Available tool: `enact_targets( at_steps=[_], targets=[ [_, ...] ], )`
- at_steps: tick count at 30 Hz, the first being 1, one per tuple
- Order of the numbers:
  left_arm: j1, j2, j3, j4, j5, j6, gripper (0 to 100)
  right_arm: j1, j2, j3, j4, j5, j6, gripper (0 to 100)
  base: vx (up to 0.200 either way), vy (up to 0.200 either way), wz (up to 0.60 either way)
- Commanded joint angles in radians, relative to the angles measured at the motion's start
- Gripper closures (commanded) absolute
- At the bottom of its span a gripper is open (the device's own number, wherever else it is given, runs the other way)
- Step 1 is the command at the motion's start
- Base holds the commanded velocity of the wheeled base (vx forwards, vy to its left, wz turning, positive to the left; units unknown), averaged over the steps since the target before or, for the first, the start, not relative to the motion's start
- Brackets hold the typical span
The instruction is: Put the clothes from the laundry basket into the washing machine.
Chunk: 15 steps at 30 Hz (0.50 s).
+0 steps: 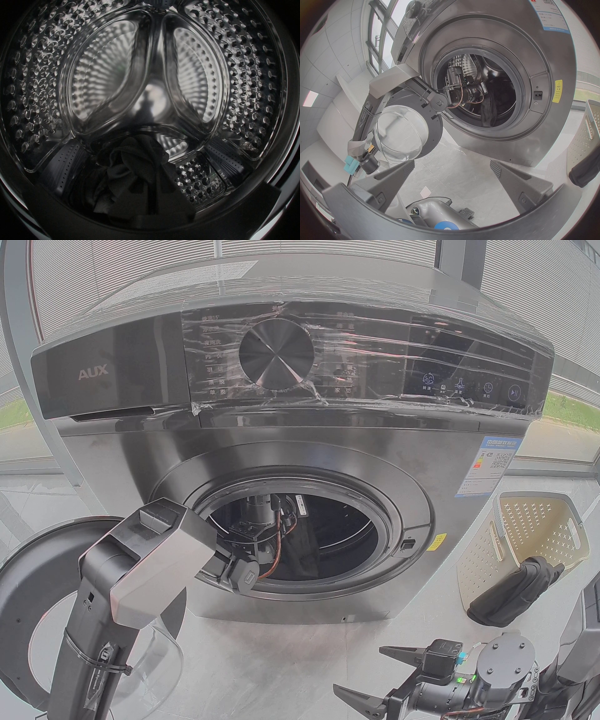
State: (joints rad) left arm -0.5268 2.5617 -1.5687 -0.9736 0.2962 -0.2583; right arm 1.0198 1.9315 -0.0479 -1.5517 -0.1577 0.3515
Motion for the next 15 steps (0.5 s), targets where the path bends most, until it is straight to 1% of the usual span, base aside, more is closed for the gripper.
enact_targets(
  at_steps=[1, 2, 3, 6, 7, 9, 11, 12, 13, 14, 15],
  targets=[
    [0.002, 0.009, -0.005, -0.002, 0.001, 0.001, 100, 0.000, 0.004, 0.000, -0.001, 0.000, 0.000, 0, 0.000, 0.000, 0.00],
    [0.002, 0.009, -0.002, -0.002, 0.001, 0.001, 100, 0.000, 0.004, 0.000, -0.001, 0.000, 0.001, 0, 0.000, 0.000, 0.00],
    [-0.004, 0.006, 0.010, -0.002, 0.001, -0.001, 0, 0.000, 0.003, 0.000, -0.001, 0.000, 0.000, 0, 0.000, 0.000, 0.00],
    [-0.018, -0.015, 0.081, 0.001, -0.003, -0.004, 0, 0.000, 0.003, 0.000, -0.001, 0.000, 0.001, 0, 0.000, 0.000, 0.00],
    [-0.019, -0.018, 0.085, 0.001, -0.005, -0.002, 0, 0.000, 0.003, 0.000, -0.001, 0.000, 0.001, 0, 0.000, 0.000, 0.00],
    [-0.044, -0.060, 0.170, 0.015, -0.028, -0.001, 0, 0.000, 0.004, 0.000, -0.001, 0.000, 0.000, 0, 0.000, 0.000, 0.00],
    [-0.059, -0.074, 0.219, 0.041, -0.054, 0.001, 0, 0.000, 0.004, 0.000, -0.001, 0.001, 0.000, 0, 0.000, 0.000, 0.00],
    [-0.061, -0.075, 0.225, 0.046, -0.058, 0.001, 0, 0.000, 0.004, 0.000, -0.001, 0.000, 0.000, 0, 0.000, 0.000, 0.00],
    [-0.067, -0.081, 0.260, 0.058, -0.080, 0.002, 0, 0.000, 0.004, 0.002, -0.001, 0.000, 0.000, 0, 0.000, 0.000, 0.00],
    [-0.067, -0.081, 0.260, 0.058, -0.080, 0.002, 0, 0.000, 0.004, 0.002, -0.001, 0.000, 0.000, 0, 0.000, 0.000, 0.00],
    [-0.071, -0.081, 0.291, 0.061, -0.095, 0.016, 0, 0.000, 0.004, 0.002, -0.001, 0.000, 0.000, 0, 0.000, 0.000, 0.00]
  ],
)
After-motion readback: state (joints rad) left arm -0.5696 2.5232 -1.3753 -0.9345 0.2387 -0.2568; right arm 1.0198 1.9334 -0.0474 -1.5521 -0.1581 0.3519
